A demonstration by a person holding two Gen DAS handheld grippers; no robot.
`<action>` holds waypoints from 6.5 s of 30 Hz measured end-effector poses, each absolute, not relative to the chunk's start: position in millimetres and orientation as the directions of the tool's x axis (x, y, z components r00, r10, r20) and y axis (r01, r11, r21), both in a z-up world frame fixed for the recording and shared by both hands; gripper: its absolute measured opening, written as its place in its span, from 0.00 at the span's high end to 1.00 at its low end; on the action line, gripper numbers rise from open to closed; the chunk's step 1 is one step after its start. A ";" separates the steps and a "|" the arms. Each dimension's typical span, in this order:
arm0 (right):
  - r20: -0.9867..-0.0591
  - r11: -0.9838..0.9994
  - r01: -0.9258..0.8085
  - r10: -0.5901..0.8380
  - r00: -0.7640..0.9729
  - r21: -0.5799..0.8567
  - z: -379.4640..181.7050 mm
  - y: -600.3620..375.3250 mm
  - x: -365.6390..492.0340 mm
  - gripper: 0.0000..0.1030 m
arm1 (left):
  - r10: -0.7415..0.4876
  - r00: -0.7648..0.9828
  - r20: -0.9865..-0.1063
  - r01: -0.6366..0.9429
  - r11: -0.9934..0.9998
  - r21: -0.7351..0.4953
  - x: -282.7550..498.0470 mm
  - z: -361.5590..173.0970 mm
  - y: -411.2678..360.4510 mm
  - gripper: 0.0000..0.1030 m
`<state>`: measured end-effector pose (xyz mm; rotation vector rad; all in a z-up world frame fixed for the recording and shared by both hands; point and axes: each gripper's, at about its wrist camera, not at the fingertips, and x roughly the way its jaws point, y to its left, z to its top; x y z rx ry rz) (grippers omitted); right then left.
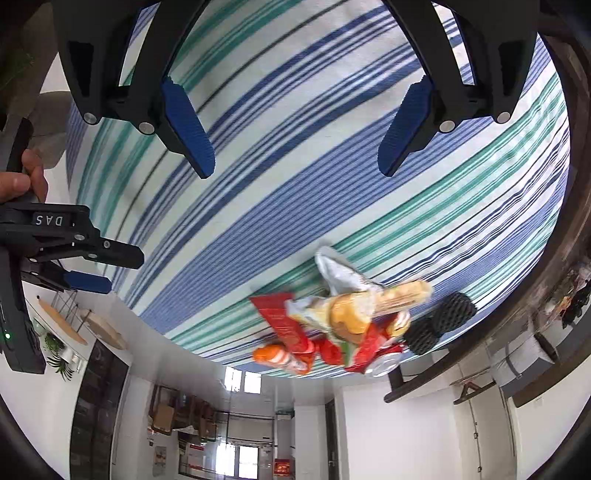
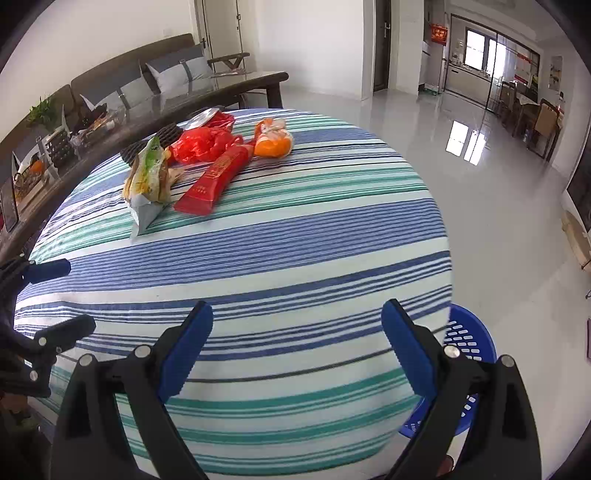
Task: Collect trash
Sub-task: 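Move both tools back over the table, then grasp the yellow-green bread bag with the left tool and lift it, then grasp the red sausage stick with the right tool while the left tool holds the bread bag, then carry the bread bag and sausage stick to the wastebasket and open both tools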
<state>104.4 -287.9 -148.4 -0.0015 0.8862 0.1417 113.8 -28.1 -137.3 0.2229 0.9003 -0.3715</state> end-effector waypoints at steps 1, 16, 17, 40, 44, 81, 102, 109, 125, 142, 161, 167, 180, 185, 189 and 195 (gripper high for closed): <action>-0.776 0.990 -0.126 0.123 0.619 0.056 -149.1 -283.9 108.1 0.13 | -0.205 0.572 -0.795 0.388 0.921 0.041 116.4 -138.4 -18.9 0.13; -0.802 0.994 -0.110 0.089 0.591 0.029 -169.4 -275.0 128.2 0.11 | -0.155 0.560 -0.814 0.298 0.954 0.024 132.8 -157.2 12.0 0.11; -0.802 0.993 -0.111 0.089 0.590 0.029 -169.6 -274.7 128.5 0.10 | -0.154 0.558 -0.815 0.299 0.954 0.025 133.3 -157.9 11.6 0.11; -0.804 0.995 -0.095 0.075 0.590 0.023 -171.1 -273.5 128.7 0.05 | -0.274 0.600 -0.752 0.363 0.931 -0.051 163.6 -103.4 -20.0 0.05; -0.804 0.995 -0.094 0.074 0.590 0.023 -171.0 -273.9 128.8 0.06 | -0.252 0.629 -0.735 0.358 0.934 -0.014 202.1 -88.9 -53.2 0.05; -0.805 0.996 -0.085 0.066 0.590 0.020 -171.2 -274.8 128.3 0.05 | -0.140 0.547 -0.825 0.264 0.964 0.012 250.2 -160.4 -12.4 0.17; -0.804 0.996 -0.083 0.066 0.590 0.021 -171.3 -275.3 128.5 0.04 | -0.206 0.535 -0.820 0.385 0.923 0.019 167.8 -152.5 25.5 0.29; -0.812 0.994 -0.102 0.080 0.579 0.025 -170.8 -274.9 129.3 0.04 | -0.211 0.531 -0.820 0.365 0.931 -0.003 165.8 -158.4 37.5 0.10; -0.856 0.982 -0.187 0.115 0.503 0.021 -162.6 -189.2 246.1 0.31 | -0.211 0.527 -0.823 0.367 0.930 -0.004 168.9 -161.9 34.6 0.05; -0.853 0.944 -0.325 0.215 0.475 0.056 -152.2 -210.8 103.8 0.71 | -0.208 0.528 -0.823 0.365 0.931 -0.002 169.1 -162.5 35.4 0.05; -0.833 0.948 -0.264 0.287 0.474 0.177 -144.1 -232.5 95.9 0.31 | -0.355 0.490 -0.796 0.414 0.898 -0.146 165.2 -156.1 52.5 0.05; -0.853 0.939 -0.288 0.300 0.426 0.187 -135.6 -229.7 114.8 0.30 | -0.422 0.461 -0.781 0.465 0.864 -0.192 163.3 -143.5 56.0 0.05; -0.859 0.939 -0.278 0.306 0.411 0.201 -132.0 -242.6 124.8 0.77 | -0.309 0.464 -0.830 0.502 0.864 -0.041 179.5 -135.6 15.2 0.59; -0.805 0.941 -0.212 0.337 0.488 0.265 -107.6 -287.4 116.6 0.77 | -0.408 0.454 -0.792 0.507 0.849 -0.147 177.0 -110.0 -1.8 0.65; -0.782 0.958 -0.127 0.283 0.556 0.256 -91.0 -344.8 113.7 0.77 | -0.487 0.417 -0.767 0.572 0.797 -0.194 171.6 -86.1 -48.1 0.65; -0.787 0.974 0.043 0.155 0.597 0.224 -94.8 -437.3 104.6 0.77 | -0.574 0.329 -0.750 0.686 0.691 -0.228 166.3 -68.1 -150.4 0.65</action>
